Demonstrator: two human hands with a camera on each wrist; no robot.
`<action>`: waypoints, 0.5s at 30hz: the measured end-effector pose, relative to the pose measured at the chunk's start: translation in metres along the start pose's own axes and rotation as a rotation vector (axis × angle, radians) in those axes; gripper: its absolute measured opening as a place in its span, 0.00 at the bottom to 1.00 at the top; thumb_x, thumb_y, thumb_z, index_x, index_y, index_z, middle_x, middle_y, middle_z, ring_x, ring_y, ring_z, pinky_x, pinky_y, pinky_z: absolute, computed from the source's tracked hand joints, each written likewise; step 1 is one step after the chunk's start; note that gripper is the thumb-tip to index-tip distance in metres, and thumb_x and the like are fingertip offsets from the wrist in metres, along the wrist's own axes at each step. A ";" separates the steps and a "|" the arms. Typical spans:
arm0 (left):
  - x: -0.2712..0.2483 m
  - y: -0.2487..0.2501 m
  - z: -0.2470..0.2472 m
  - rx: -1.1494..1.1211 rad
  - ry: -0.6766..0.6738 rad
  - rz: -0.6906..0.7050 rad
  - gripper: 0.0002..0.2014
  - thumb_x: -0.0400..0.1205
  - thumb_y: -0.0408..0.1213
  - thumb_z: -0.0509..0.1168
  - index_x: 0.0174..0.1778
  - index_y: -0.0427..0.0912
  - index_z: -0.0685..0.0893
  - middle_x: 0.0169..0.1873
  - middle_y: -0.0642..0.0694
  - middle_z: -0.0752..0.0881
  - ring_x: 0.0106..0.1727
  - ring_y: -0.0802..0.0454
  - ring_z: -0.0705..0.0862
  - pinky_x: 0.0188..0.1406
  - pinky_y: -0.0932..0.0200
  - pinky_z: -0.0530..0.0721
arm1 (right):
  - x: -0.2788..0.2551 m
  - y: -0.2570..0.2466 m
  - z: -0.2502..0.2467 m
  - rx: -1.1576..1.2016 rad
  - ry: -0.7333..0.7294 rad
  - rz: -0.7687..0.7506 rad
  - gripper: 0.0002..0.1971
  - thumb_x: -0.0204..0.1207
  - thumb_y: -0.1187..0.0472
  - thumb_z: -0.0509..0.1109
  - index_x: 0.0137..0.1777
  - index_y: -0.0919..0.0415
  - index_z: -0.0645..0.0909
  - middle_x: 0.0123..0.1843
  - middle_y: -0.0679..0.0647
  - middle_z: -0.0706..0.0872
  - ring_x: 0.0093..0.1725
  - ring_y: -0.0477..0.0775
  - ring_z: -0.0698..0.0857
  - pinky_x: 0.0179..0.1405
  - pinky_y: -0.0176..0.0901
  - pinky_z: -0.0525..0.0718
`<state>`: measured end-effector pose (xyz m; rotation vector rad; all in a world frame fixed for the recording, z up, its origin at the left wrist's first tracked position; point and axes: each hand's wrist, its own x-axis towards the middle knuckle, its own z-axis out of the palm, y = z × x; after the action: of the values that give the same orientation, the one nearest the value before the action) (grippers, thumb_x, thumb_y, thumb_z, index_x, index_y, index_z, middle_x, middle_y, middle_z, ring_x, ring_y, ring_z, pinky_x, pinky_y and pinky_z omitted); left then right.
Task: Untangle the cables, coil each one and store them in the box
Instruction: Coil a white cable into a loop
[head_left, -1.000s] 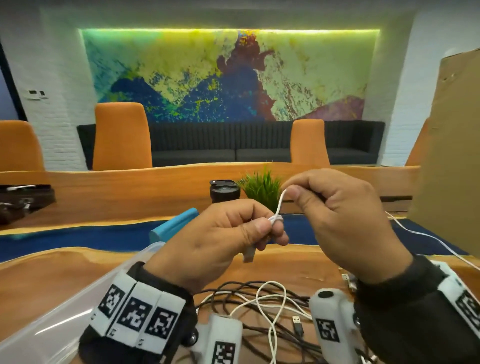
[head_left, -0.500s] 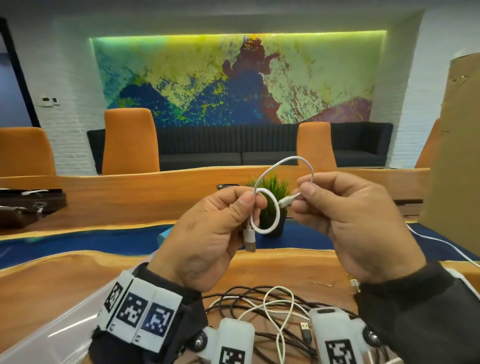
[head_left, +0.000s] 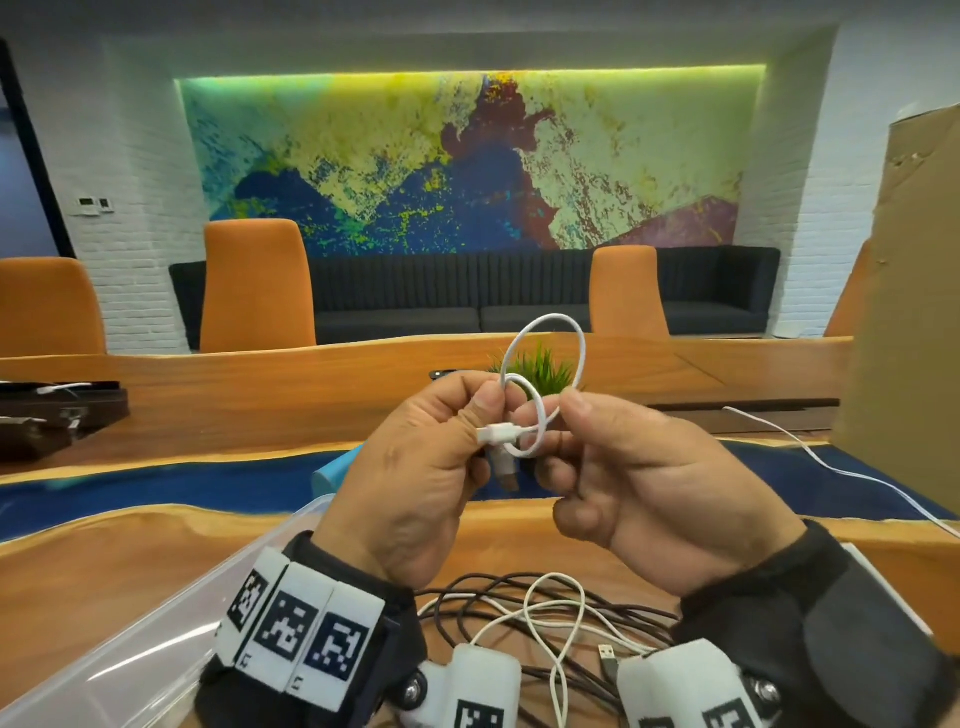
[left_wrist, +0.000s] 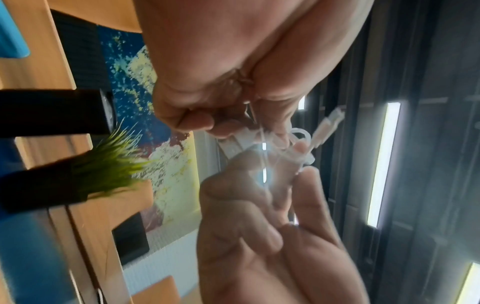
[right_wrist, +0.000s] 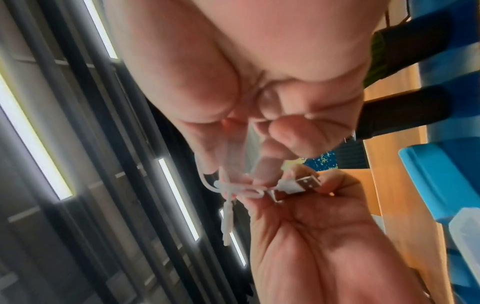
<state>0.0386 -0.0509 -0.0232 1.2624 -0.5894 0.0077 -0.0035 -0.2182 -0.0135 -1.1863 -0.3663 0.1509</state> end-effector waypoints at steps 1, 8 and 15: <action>0.000 0.000 -0.002 0.037 0.000 0.021 0.11 0.84 0.46 0.64 0.41 0.50 0.90 0.39 0.45 0.86 0.44 0.40 0.76 0.41 0.51 0.74 | 0.000 0.001 0.000 -0.002 -0.042 0.009 0.18 0.71 0.47 0.76 0.54 0.59 0.87 0.46 0.54 0.82 0.38 0.46 0.74 0.31 0.39 0.67; -0.003 0.007 0.000 0.219 -0.022 0.111 0.11 0.80 0.46 0.63 0.43 0.47 0.88 0.34 0.52 0.86 0.33 0.63 0.79 0.33 0.71 0.78 | -0.006 -0.007 0.002 -0.327 0.017 0.017 0.06 0.72 0.62 0.77 0.47 0.60 0.85 0.33 0.58 0.83 0.28 0.50 0.79 0.22 0.39 0.75; 0.002 0.020 -0.023 0.101 0.057 -0.046 0.12 0.77 0.46 0.64 0.37 0.47 0.91 0.31 0.49 0.83 0.35 0.56 0.78 0.35 0.61 0.78 | -0.012 -0.025 -0.025 -1.212 0.661 -0.433 0.05 0.78 0.57 0.71 0.43 0.47 0.87 0.34 0.43 0.86 0.36 0.45 0.83 0.38 0.48 0.87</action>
<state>0.0432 -0.0248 -0.0081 1.3688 -0.5158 0.0358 -0.0075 -0.2526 -0.0009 -2.1937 -0.0835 -0.9525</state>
